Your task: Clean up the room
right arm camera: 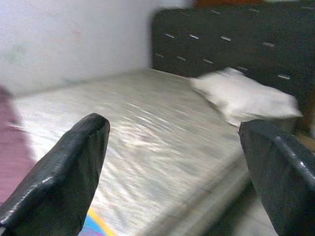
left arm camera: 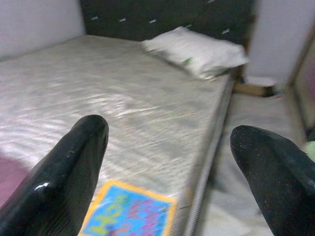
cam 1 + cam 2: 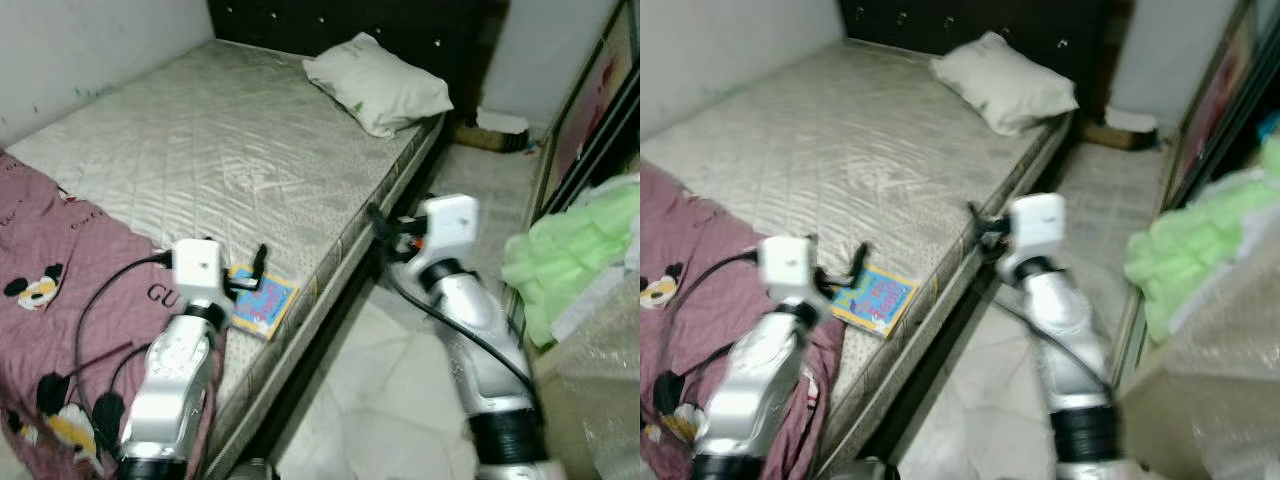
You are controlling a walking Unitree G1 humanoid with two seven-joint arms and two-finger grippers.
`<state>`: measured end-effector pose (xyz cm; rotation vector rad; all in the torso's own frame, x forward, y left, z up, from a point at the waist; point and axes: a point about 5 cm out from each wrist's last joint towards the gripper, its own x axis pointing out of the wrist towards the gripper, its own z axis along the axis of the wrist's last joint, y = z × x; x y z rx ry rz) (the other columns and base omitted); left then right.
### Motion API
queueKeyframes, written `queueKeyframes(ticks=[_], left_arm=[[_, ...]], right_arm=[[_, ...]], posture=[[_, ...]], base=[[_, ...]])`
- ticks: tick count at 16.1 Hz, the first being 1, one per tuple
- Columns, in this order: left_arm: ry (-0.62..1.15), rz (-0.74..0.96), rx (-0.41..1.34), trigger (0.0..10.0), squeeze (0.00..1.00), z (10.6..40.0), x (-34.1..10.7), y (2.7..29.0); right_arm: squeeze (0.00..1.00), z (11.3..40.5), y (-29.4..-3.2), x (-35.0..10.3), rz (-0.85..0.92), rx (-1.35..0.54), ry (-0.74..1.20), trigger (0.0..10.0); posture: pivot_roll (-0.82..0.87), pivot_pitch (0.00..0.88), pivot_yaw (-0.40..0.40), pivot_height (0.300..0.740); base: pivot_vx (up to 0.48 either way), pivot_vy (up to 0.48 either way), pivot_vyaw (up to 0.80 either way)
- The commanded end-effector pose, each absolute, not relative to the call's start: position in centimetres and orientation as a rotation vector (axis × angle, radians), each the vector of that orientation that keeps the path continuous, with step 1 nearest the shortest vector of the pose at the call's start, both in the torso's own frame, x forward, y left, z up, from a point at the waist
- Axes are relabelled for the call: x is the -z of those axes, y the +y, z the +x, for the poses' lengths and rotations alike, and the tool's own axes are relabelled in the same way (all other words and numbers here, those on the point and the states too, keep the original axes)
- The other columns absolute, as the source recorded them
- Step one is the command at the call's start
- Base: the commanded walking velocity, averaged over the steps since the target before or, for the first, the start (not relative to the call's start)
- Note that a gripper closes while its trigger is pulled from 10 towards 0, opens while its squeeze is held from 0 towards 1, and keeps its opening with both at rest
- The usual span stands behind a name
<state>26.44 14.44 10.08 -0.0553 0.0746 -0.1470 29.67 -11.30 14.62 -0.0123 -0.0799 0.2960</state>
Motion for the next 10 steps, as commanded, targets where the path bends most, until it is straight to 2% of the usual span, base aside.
queueKeyframes(ticks=[1,10], left_arm=[[0.051,-0.070,0.170,10.0,0.00,26.54,-10.64,13.94],[0.042,-0.045,0.113,10.0,0.00,26.57,-10.71,14.43]], right_arm=[[0.00,29.74,-12.08,-14.80,-0.030,-0.276,-0.085,10.0],[0.00,30.01,-11.59,-14.93,-0.017,-0.294,-0.093,10.0]], posture=[[-0.15,0.000,0.041,0.740],[-0.14,0.000,0.040,0.740]], base=[[0.000,0.000,0.80],[0.000,0.000,0.80]])
